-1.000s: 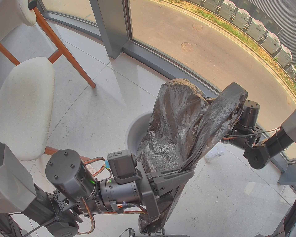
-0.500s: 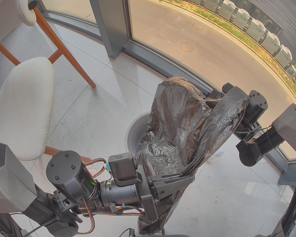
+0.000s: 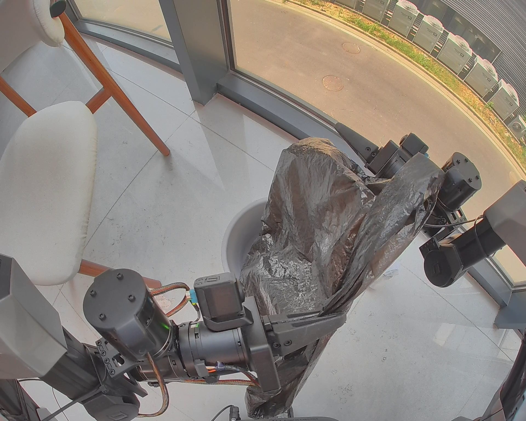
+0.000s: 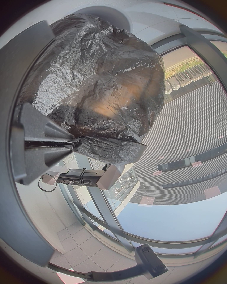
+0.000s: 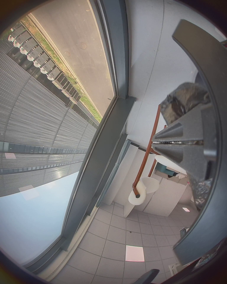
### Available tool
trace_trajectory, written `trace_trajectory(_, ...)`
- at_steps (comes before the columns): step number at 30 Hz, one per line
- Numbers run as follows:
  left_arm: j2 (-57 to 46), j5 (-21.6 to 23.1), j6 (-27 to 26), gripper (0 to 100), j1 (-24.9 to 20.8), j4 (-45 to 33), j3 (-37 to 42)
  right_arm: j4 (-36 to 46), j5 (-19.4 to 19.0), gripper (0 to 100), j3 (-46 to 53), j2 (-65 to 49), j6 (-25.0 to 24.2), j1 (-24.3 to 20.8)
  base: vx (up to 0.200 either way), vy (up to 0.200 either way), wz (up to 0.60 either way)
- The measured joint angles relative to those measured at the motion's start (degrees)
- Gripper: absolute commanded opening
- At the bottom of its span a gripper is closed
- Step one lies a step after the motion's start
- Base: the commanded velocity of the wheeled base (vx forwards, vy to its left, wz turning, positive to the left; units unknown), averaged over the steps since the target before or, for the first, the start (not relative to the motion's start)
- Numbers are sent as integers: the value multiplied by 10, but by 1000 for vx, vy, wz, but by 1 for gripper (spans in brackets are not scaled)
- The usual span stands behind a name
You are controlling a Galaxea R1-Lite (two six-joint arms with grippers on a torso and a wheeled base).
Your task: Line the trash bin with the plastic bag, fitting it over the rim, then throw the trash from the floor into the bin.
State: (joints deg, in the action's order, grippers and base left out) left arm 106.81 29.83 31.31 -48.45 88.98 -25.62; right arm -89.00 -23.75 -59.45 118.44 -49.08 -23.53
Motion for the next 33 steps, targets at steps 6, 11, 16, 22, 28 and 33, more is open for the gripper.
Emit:
trace_trajectory(6,12,0,-1,0,-1,0,-1,0,-2,0,40,-8,1,-28,0,0,0)
trace_trajectory(11,17,0,-1,0,-2,0,-3,0,-25,0,118,-11,10,-81,0,0,0)
trace_trajectory(16,19,1,-1,0,-2,0,-3,0,-71,0,176,-12,16,-108,0,0,0)
trace_trajectory(22,19,0,-2,0,1,0,-7,0,-82,0,211,2,26,-120,0,0,0)
trace_trajectory(28,16,-1,-3,0,10,0,-11,0,-76,0,199,48,65,-117,0,0,0)
trace_trajectory(33,8,-4,-5,0,25,0,-13,0,-61,0,161,85,70,-117,0,0,0)
